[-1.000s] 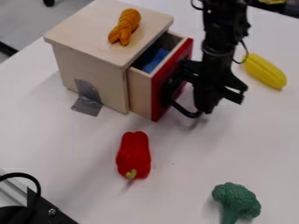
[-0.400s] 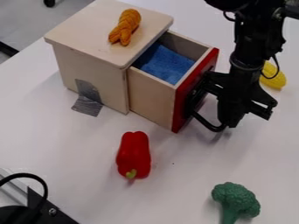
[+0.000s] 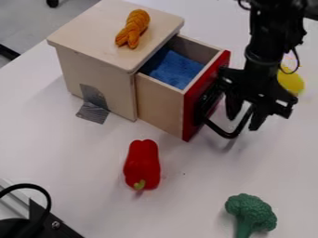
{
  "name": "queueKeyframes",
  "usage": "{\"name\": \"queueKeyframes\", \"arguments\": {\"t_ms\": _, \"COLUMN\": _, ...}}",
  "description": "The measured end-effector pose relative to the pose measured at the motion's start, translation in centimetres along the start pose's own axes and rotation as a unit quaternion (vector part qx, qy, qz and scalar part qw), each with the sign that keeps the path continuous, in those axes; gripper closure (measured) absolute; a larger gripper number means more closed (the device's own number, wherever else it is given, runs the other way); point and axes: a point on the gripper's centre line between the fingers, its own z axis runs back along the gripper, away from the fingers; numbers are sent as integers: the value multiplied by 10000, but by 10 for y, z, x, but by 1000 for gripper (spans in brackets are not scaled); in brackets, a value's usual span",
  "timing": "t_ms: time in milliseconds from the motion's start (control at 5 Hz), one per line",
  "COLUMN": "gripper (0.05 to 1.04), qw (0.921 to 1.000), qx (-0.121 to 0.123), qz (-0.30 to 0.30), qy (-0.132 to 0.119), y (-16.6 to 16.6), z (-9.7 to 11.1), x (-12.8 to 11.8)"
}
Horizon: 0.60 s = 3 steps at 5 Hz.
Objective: Open the drawer
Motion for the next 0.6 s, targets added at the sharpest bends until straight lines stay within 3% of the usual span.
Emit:
{"name": "queueKeyframes", "arguments": {"t_ms": 200, "gripper": 143, "qw": 9999, "qx": -82, "qz": 136, "qy": -13, "y": 2, "z": 25, "x": -3}}
{"name": "queueKeyframes", "arguments": {"t_ms": 400, "gripper": 84, "qw": 9996, "qx": -212, "qz": 170, "qy": -31, "y": 1, "z": 51, "x": -6}}
{"name": "queueKeyframes", "arguments": {"t_ms": 600, "gripper": 84, "qw": 9996, "qx": -234, "qz": 138, "qy": 69, "y": 2, "z": 57, "x": -11}}
